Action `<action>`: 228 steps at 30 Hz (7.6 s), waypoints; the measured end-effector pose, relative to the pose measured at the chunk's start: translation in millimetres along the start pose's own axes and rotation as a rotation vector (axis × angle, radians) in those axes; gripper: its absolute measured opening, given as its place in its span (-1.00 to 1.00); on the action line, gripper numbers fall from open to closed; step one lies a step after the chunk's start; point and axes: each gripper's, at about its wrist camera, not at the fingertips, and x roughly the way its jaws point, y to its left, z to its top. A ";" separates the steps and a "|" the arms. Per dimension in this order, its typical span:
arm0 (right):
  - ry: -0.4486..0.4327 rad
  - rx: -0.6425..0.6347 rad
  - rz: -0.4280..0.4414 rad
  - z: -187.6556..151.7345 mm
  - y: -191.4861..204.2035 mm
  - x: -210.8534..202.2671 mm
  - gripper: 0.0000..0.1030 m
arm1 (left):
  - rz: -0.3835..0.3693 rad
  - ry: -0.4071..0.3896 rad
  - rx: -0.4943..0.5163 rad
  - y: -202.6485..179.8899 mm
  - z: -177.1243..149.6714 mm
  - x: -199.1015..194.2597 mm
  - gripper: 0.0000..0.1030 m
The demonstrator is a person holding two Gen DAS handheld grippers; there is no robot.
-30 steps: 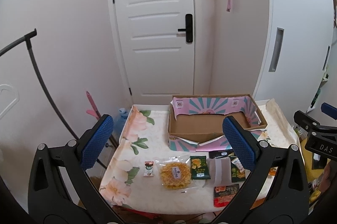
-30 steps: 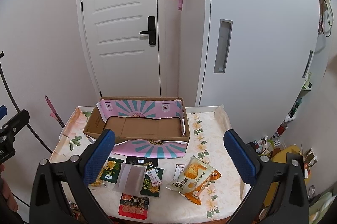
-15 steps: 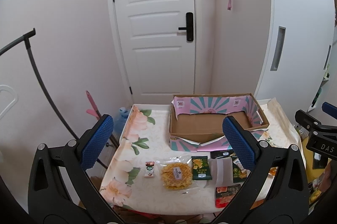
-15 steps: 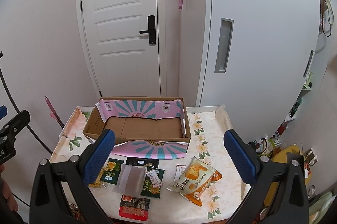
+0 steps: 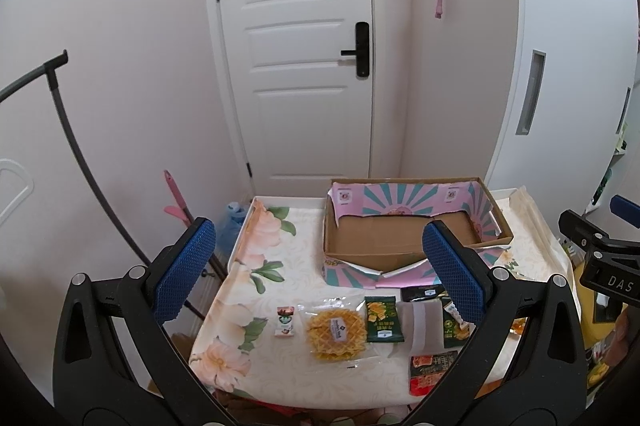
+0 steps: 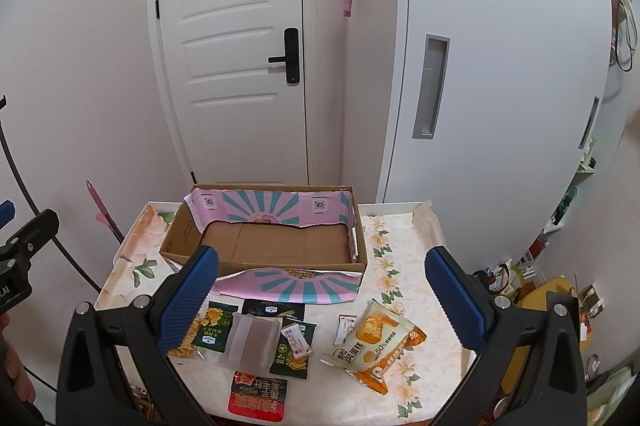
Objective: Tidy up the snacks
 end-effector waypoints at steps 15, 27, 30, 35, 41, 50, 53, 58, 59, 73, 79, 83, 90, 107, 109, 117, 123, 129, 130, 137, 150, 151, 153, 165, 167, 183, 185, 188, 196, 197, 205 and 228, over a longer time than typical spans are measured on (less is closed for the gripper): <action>0.002 -0.001 0.001 0.2 4.0 1.8 0.99 | 0.000 0.005 -0.007 3.3 -1.1 3.6 0.99; 0.008 -0.002 0.018 -1.4 2.3 4.4 0.99 | 0.031 0.026 -0.037 9.6 -2.5 1.2 0.99; 0.017 -0.003 0.041 -1.4 0.8 6.1 0.99 | 0.042 0.044 -0.051 16.6 -6.5 1.3 0.99; 0.031 -0.009 0.097 -5.0 2.0 15.7 0.99 | 0.111 0.090 -0.056 31.3 -19.9 8.2 0.99; 0.079 -0.034 0.153 -17.0 21.2 31.1 0.99 | 0.097 0.144 -0.066 59.7 -39.8 27.7 0.99; 0.181 -0.019 0.182 -44.3 72.3 60.5 0.99 | -0.024 0.275 -0.036 96.1 -76.9 87.7 0.99; 0.221 -0.001 0.203 -57.7 92.3 76.1 0.99 | -0.072 0.330 -0.024 106.5 -90.9 111.2 0.99; 0.278 0.013 0.232 -82.8 129.4 102.4 0.99 | -0.151 0.382 0.017 110.7 -113.1 146.1 0.94; 0.288 0.019 0.237 -86.9 134.6 106.8 0.99 | -0.169 0.389 0.029 110.7 -116.6 152.7 0.94; 0.377 0.066 0.235 -124.1 170.2 170.0 0.56 | -0.326 0.500 0.142 93.6 -163.9 222.6 0.43; 0.396 0.033 0.282 -134.1 192.4 181.1 0.40 | -0.346 0.516 0.160 90.5 -173.7 233.0 -0.07; 0.406 0.021 0.296 -137.6 200.6 191.4 0.40 | -0.351 0.533 0.155 92.1 -178.4 238.4 -0.21; 0.422 0.003 0.275 -141.6 202.5 206.0 0.40 | -0.358 0.531 0.172 87.3 -183.0 238.4 -0.30; 0.493 0.005 0.358 -148.7 182.2 217.3 0.42 | -0.369 0.561 0.118 83.1 -174.5 250.2 -0.28; 0.497 0.027 0.369 -151.3 177.8 216.0 0.42 | -0.363 0.566 0.122 81.5 -171.9 253.1 -0.26; 0.494 -0.036 0.334 -148.4 196.8 211.2 0.42 | -0.341 0.614 0.137 80.3 -166.9 258.2 -0.26; 0.489 -0.055 0.328 -148.0 201.0 213.3 0.42 | -0.339 0.638 0.164 84.9 -162.4 262.7 -0.50; 0.478 -0.125 0.349 -148.8 213.8 206.0 0.42 | -0.360 0.664 0.171 91.4 -160.8 264.2 -0.52; 0.476 -0.132 0.343 -148.3 215.3 205.4 0.42 | -0.362 0.663 0.175 91.7 -160.9 264.3 -0.52; 0.467 -0.140 0.352 -144.2 215.6 203.1 0.42 | -0.366 0.651 0.169 95.2 -158.5 263.6 -0.52; 0.431 -0.213 0.233 -151.1 241.3 211.0 0.78 | -0.361 0.645 0.148 108.1 -154.5 257.3 -0.66; 0.441 -0.189 0.243 -152.2 238.2 213.6 0.78 | -0.359 0.643 0.146 108.1 -153.8 257.3 -0.64; 0.472 -0.138 0.264 -155.6 232.6 218.9 0.78 | -0.364 0.648 0.151 106.2 -153.5 258.2 -0.43; 0.434 -0.197 0.232 -161.0 240.2 220.1 0.58 | -0.362 0.627 0.175 101.1 -145.1 258.9 0.27; 0.431 -0.194 0.236 -159.7 237.6 219.1 0.50 | -0.365 0.629 0.173 101.9 -144.2 259.2 0.27; 0.394 -0.148 0.242 -148.1 211.5 200.9 0.45 | -0.349 0.658 0.193 94.8 -154.0 266.5 -0.59; 0.388 -0.149 0.243 -148.3 213.1 197.6 0.45 | -0.349 0.656 0.187 96.0 -153.4 266.0 -0.59; 0.379 -0.151 0.246 -146.3 213.8 192.6 0.45 | -0.355 0.643 0.171 99.6 -149.6 260.3 -0.59; 0.325 -0.161 0.264 -119.4 208.1 162.6 0.45 | -0.357 0.565 0.134 107.0 -107.7 231.3 -0.59; 0.314 -0.161 0.271 -113.3 207.7 157.8 0.45 | -0.359 0.549 0.125 106.6 -98.5 226.5 -0.59; 0.225 -0.151 0.324 -57.0 189.1 118.4 0.45 | -0.349 0.432 0.108 88.7 -38.2 203.1 -0.59; 0.275 -0.033 0.317 32.7 -6.4 197.2 0.45 | -0.327 0.527 0.061 -103.3 15.6 303.7 -0.59</action>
